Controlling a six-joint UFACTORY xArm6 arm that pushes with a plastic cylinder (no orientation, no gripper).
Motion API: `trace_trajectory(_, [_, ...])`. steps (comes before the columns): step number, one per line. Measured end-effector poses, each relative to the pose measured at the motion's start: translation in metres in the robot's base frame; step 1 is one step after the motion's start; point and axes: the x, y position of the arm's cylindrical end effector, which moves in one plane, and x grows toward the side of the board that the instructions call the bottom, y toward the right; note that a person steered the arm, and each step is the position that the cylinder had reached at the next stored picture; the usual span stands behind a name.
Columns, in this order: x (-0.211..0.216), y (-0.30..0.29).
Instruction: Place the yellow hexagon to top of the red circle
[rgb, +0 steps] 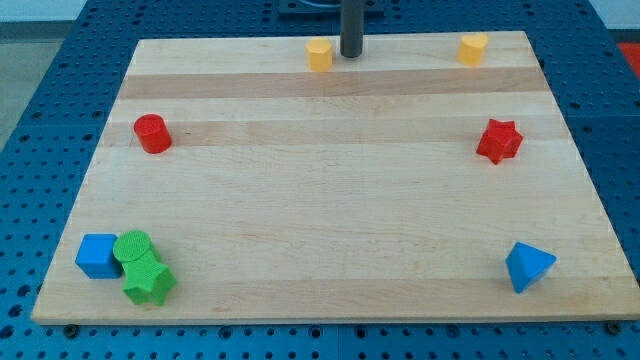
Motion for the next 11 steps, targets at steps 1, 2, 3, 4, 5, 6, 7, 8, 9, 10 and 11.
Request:
trace_trajectory(1, [-0.001, -0.027])
trace_trajectory(2, [0.001, -0.057])
trace_trajectory(3, [0.014, -0.090])
trace_trajectory(4, [0.023, -0.117])
trace_trajectory(5, [0.036, -0.147])
trace_trajectory(6, [0.050, -0.175])
trace_trajectory(7, [0.062, -0.201])
trace_trajectory(8, [0.074, -0.228])
trace_trajectory(9, [0.087, -0.253])
trace_trajectory(10, [0.099, -0.269])
trace_trajectory(11, [0.077, -0.246])
